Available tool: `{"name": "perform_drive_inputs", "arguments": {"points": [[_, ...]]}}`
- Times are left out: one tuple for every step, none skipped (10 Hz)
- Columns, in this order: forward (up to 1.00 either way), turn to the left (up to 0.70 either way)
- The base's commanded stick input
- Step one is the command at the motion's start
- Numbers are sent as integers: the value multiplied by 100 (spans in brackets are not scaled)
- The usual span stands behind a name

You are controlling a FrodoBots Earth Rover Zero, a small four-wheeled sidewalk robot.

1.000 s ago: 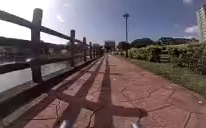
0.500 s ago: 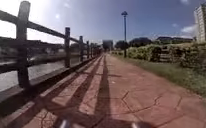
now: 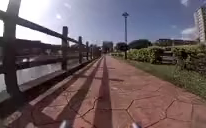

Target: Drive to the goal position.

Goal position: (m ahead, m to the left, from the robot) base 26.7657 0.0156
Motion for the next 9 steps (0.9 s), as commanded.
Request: {"name": "perform_drive_inputs", "arguments": {"points": [[50, 0], [50, 0], [50, 0], [50, 0], [50, 0], [50, 3], [50, 3], [50, 0], [50, 0]]}}
